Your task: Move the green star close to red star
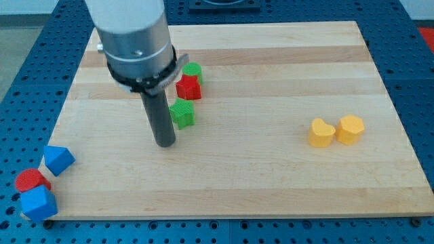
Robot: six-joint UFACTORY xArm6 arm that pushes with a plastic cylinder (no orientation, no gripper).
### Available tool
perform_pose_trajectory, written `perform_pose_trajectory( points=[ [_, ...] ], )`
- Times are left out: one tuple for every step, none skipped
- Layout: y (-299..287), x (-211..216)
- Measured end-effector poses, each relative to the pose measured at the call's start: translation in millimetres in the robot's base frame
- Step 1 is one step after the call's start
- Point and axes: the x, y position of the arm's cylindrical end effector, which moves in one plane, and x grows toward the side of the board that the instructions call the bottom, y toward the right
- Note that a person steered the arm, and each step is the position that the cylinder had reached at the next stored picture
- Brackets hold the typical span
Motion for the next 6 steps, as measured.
perform_pose_trajectory(
  points=[
    [25.5, -6.6],
    [37.2, -33.0],
    [42.1, -39.9],
    [45.4, -21.4],
    [38.7, -11.9],
    [35.9, -27.8]
  ],
)
